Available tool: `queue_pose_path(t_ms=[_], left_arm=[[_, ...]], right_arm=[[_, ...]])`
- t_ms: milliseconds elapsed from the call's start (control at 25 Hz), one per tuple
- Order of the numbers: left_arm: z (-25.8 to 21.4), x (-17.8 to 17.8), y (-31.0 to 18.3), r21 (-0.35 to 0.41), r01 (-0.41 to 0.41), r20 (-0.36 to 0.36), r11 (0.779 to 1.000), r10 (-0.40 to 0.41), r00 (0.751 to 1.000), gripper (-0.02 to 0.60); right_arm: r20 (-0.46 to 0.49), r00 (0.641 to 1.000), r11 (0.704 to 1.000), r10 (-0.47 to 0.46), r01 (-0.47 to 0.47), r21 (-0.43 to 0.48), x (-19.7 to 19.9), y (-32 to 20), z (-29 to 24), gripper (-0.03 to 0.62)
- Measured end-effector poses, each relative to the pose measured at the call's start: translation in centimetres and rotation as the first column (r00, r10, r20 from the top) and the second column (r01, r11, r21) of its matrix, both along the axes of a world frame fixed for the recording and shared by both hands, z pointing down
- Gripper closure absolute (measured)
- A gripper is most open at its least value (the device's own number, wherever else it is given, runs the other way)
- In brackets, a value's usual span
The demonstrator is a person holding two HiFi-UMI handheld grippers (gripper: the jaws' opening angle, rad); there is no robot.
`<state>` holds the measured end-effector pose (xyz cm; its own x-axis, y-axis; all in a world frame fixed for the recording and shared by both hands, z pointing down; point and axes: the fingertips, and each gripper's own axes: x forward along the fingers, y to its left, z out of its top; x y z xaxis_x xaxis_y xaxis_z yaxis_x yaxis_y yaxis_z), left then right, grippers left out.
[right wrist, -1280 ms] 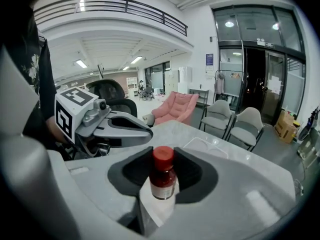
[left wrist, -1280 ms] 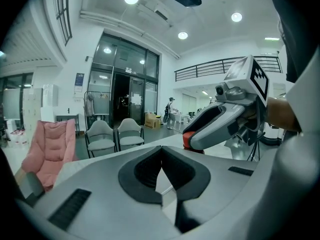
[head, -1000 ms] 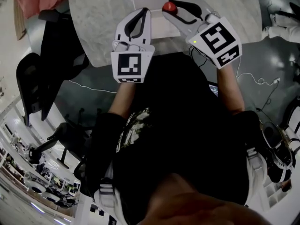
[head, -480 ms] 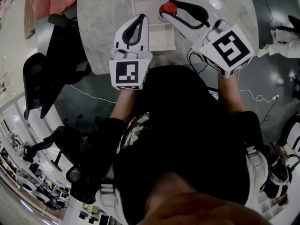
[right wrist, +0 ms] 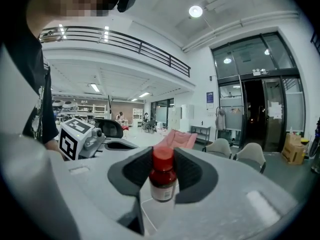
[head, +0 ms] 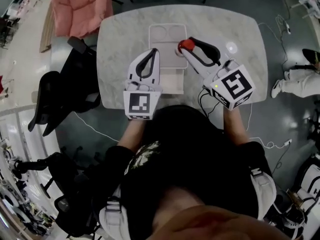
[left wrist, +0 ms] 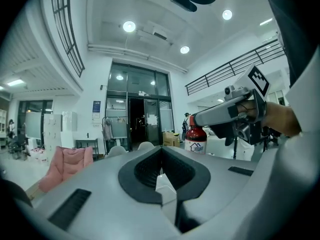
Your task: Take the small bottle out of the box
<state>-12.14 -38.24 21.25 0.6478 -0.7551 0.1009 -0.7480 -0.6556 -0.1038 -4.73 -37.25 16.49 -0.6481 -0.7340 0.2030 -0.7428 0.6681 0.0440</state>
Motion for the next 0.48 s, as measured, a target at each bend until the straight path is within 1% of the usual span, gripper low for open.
queue_pose_path(t_ms=[120, 280, 480], left_arm=[[-0.5, 0.6, -0.8, 0.028, -0.007, -0.001, 1.000, 0.007, 1.000, 0.568], [-1.1, 0.9, -1.0, 0.036, -0.005, -0.007, 0.999, 0.005, 1.000, 0.568], [-1.5, 1.6, -0.9, 0.040, -0.002, -0.016, 0.999, 0.002, 1.000, 0.568]], right_arm=[[0.003, 1.000, 1.000, 0.000, 0.000, 0.019, 0.5, -0.8, -0.5, 0.473], [0.024, 1.000, 0.999, 0.008, -0.009, 0.046, 0.8, -1.2, -1.0, 0.473], [0.051, 0.999, 0.998, 0.001, -0.004, 0.057, 0.7, -1.2, -0.8, 0.473]])
